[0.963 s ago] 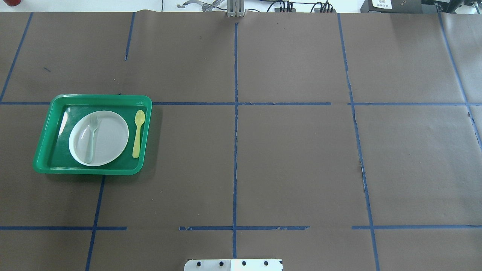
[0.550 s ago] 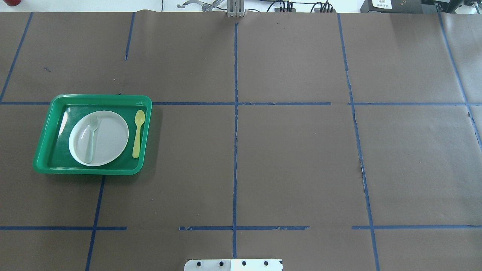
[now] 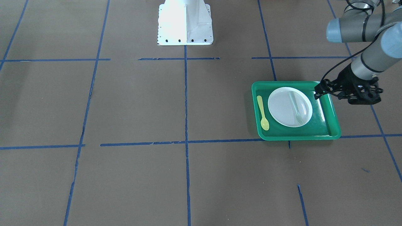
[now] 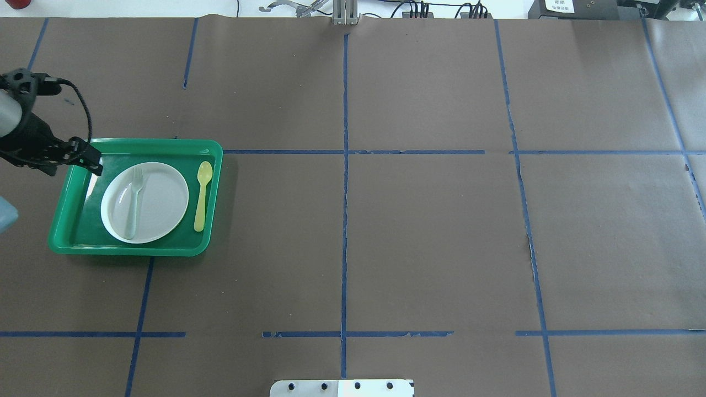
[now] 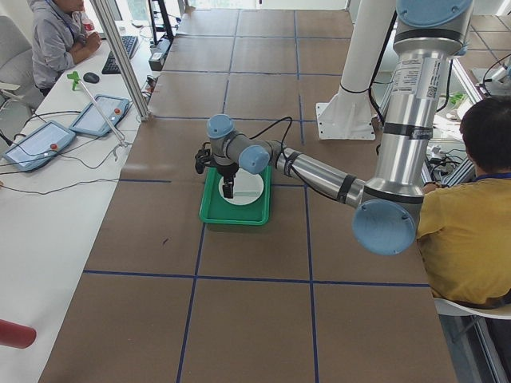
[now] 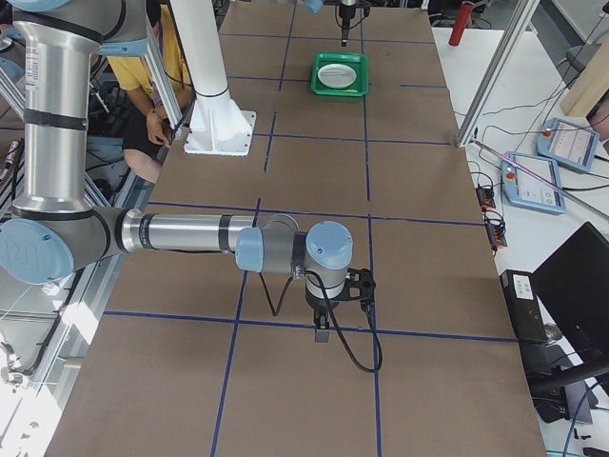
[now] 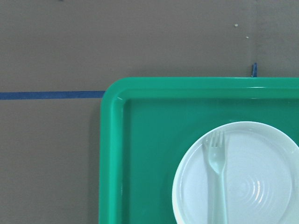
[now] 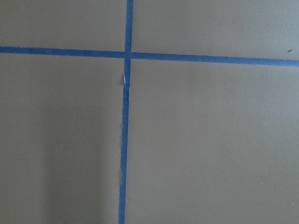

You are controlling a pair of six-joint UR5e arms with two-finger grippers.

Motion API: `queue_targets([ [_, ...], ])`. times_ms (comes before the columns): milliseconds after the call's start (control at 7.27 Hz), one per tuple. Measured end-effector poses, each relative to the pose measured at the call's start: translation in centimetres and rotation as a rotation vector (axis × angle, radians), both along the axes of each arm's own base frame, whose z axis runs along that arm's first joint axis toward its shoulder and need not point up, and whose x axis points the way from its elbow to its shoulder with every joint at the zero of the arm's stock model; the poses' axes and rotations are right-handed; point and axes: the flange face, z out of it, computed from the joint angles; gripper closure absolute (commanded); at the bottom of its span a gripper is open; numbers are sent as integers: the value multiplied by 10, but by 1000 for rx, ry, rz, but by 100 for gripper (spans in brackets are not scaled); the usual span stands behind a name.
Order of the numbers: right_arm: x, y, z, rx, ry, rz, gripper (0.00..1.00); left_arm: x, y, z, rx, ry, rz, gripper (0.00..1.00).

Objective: Place fork
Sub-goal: 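Move the left gripper over the white fork on the plate and grasp it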

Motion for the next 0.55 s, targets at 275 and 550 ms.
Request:
queue_targets([
  [275,0,0,0,0,0,0,0,45,-10,6,-32,-21,24,12],
  [550,0,0,0,0,0,0,0,64,-10,16,-45,-28,45,19],
])
